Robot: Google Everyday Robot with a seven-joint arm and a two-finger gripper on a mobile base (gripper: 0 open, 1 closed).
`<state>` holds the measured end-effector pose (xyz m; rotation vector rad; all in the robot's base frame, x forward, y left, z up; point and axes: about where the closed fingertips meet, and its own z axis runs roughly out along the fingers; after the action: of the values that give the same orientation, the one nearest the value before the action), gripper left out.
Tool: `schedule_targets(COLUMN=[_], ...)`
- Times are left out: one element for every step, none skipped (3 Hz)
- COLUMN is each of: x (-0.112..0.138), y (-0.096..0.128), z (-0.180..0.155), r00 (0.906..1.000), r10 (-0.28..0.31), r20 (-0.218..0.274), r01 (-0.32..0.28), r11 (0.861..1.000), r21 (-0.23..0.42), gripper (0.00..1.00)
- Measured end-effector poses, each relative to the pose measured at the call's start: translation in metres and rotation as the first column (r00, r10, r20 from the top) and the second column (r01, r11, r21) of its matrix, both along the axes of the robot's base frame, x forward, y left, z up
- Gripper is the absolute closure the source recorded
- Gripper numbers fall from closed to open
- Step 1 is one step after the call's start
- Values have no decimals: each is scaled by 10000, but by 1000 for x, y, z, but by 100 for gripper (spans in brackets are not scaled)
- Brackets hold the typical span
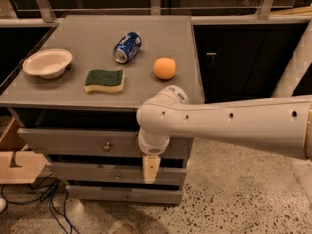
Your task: Open top drawer
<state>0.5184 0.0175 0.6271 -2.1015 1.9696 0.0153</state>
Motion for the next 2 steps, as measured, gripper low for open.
schedule_targets(x=[-16,-41], y=[-9,-25], z=[6,28], r00=[9991,9961], r10=[-302,-756], r20=[-297,-463], r01=[303,762], r11=[9995,9970], r21=[50,130], gripper=[0,0])
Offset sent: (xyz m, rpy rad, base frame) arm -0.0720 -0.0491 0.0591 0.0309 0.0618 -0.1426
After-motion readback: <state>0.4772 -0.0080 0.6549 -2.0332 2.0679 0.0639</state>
